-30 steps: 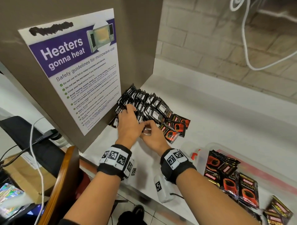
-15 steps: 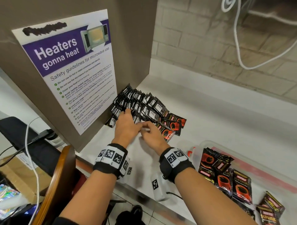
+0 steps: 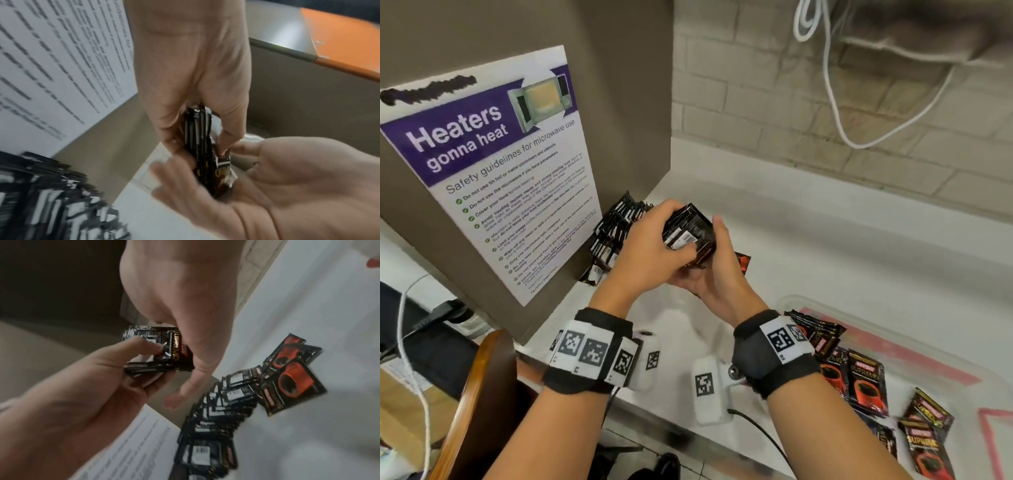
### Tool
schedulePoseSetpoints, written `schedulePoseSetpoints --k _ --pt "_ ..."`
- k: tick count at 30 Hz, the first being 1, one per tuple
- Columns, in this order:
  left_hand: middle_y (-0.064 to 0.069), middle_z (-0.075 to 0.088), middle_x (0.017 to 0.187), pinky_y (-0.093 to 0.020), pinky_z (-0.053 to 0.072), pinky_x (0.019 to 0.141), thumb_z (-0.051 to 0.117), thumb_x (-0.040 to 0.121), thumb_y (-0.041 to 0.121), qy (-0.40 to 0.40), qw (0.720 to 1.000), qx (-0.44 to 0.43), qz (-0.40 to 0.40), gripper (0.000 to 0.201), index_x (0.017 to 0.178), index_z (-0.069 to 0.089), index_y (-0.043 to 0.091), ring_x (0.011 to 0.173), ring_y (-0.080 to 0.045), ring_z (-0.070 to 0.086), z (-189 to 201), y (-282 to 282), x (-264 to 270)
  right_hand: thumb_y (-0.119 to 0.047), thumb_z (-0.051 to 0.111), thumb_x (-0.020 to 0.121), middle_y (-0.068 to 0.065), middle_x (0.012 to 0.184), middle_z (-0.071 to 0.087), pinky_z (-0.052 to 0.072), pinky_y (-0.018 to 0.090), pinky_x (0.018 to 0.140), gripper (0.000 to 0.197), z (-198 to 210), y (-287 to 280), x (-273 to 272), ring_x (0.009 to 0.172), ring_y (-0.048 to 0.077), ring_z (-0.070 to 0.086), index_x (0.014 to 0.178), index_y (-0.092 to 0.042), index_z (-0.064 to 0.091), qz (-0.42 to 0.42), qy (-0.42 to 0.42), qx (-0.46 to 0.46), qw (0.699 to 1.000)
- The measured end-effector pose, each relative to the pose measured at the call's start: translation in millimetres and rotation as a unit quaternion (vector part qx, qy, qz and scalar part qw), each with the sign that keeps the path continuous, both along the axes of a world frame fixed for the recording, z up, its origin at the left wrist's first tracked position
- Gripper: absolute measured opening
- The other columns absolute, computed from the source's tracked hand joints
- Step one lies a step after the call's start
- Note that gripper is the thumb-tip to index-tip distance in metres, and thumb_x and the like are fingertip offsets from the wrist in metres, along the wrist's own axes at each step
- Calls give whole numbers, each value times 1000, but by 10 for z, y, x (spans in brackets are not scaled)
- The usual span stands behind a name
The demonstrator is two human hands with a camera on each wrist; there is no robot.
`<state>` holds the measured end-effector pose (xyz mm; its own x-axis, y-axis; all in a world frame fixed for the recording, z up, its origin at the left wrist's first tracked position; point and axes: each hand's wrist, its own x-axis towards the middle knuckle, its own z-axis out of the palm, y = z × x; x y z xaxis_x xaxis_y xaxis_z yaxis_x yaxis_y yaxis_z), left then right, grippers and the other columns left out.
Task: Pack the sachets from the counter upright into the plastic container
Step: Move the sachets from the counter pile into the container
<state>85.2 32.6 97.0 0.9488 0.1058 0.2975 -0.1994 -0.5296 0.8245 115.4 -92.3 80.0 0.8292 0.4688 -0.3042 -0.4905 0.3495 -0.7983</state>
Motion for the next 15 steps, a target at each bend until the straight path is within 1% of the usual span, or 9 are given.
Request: schedulePoseSetpoints --k 2,3,6,8,9,11,12,14,15 --pt "6 66 105 -18 48 87 73 83 5 -18 1000 -12 -19 38 114 57 21 101 -7 62 40 -161 32 -57 38 102 16 125 69 60 41 83 62 121 -133 21 108 28 70 139 -11 55 -58 10 41 997" --pt "5 65 107 -19 48 89 72 84 5 -23 999 -18 -33 38 115 56 21 103 -6 61 50 -246 48 -54 42 102 18 125 68 60 38 81 61 175 -204 32 109 28 69 139 -7 54 -84 11 55 995" --pt "4 61 114 -27 48 96 71 86 5 -29 995 -23 -89 39 119 56 18 109 -6 58 74 -509 90 -38 59 99 23 121 63 58 39 82 57 281 -429 55 107 30 67 139 1 46 -159 -2 63 985" --pt "5 60 114 -30 48 98 73 85 5 -37 992 -27 -118 40 117 56 21 112 -7 57 107 -662 118 -23 62 98 20 112 62 57 40 83 51 303 -599 50 100 28 67 138 2 43 -198 -38 51 978" --pt "5 60 114 -32 48 98 75 84 6 -39 990 -28 -132 39 114 56 23 113 -9 57 128 -728 136 -18 62 99 15 106 63 58 38 80 46 298 -693 42 94 23 68 136 1 43 -206 -60 45 976" --pt "3 59 115 -33 47 99 79 82 9 -25 985 -29 -171 39 110 55 24 115 -12 56 175 -843 167 -14 60 99 5 95 67 58 32 73 36 284 -893 19 83 15 70 131 -9 44 -217 -100 29 971" --pt "2 58 117 -28 46 98 80 82 14 -13 981 -29 -193 39 110 55 25 116 -11 56 195 -896 177 -14 60 99 3 96 66 58 32 74 35 281 -991 4 82 13 71 129 -13 44 -226 -119 13 967" --pt "4 58 120 -18 43 95 81 82 24 9 972 -23 -232 38 109 55 28 117 -3 55 236 -1011 205 -18 61 98 4 103 64 58 40 85 36 277 -1176 -35 88 16 70 129 -18 43 -245 -160 -30 956" --pt "7 59 119 -17 42 93 81 83 29 23 968 -24 -250 36 108 55 29 117 -1 54 261 -1072 219 -20 62 98 3 103 65 57 43 88 37 276 -1266 -62 90 18 70 130 -20 42 -251 -182 -50 949"
